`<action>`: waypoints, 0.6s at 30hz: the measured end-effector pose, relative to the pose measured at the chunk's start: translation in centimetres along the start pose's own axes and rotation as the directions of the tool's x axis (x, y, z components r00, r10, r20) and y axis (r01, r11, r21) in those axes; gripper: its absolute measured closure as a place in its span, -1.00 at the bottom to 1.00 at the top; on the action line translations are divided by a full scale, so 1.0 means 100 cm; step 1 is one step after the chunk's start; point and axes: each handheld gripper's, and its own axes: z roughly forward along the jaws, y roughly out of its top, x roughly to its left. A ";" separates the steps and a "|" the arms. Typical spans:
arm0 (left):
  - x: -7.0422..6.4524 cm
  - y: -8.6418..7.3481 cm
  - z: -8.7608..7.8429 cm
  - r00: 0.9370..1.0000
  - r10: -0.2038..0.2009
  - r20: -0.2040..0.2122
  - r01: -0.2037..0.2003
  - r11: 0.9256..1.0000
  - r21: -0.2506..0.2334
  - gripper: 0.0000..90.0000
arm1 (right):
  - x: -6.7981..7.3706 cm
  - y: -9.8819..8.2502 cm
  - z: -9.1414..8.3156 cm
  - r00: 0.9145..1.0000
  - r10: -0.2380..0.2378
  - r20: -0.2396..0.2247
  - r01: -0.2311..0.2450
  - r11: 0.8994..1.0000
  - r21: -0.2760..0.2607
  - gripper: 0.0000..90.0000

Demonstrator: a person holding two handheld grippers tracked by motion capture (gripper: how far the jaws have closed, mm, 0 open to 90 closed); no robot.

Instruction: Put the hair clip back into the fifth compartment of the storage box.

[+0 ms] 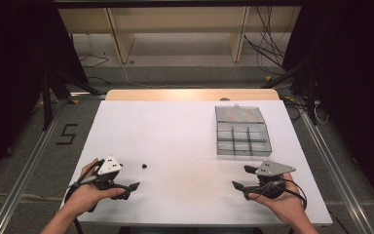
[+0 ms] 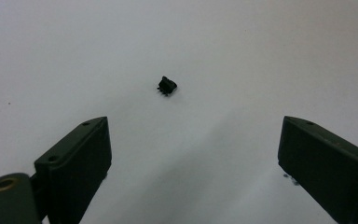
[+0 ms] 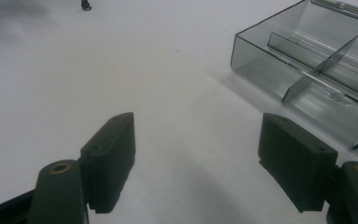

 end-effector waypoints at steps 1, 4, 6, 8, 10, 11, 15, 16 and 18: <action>0.000 0.000 0.000 1.000 0.000 0.000 0.000 1.000 0.001 -0.80 | 0.000 0.000 0.000 1.000 0.000 0.000 0.000 1.000 0.000 -0.37; 0.001 0.000 0.000 1.000 0.001 -0.001 -0.001 1.000 0.001 -0.80 | 0.001 0.003 0.002 1.000 -0.002 -0.009 0.002 1.000 -0.007 -0.38; 0.001 -0.001 0.000 1.000 -0.004 -0.002 0.004 1.000 -0.004 -0.80 | 0.002 0.004 0.003 1.000 -0.005 -0.015 0.005 1.000 -0.005 -0.38; 0.002 -0.001 0.000 1.000 -0.005 -0.001 0.005 1.000 -0.005 -0.80 | 0.003 0.005 0.004 1.000 -0.010 -0.017 0.010 1.000 -0.002 -0.38; 0.002 -0.001 0.000 1.000 -0.003 0.001 0.003 1.000 -0.005 -0.80 | 0.005 0.008 0.008 1.000 -0.013 -0.024 0.013 1.000 -0.002 -0.38; 0.002 -0.001 0.000 1.000 0.000 0.002 0.000 1.000 -0.001 -0.80 | 0.006 0.009 0.009 1.000 -0.010 -0.029 0.009 1.000 -0.005 -0.38; 0.002 -0.001 0.000 1.000 -0.003 0.002 0.003 1.000 -0.006 -0.81 | 0.008 0.014 0.014 0.999 -0.016 -0.040 0.015 1.000 -0.009 -0.37; 0.002 -0.001 0.000 1.000 0.001 0.002 -0.001 1.000 -0.004 -0.81 | 0.009 0.015 0.016 0.999 -0.019 -0.044 0.018 1.000 -0.012 -0.36; 0.001 0.000 0.000 1.000 -0.002 0.001 0.002 1.000 -0.005 -0.81 | 0.012 0.019 0.021 0.998 -0.021 -0.051 0.020 1.000 -0.021 -0.36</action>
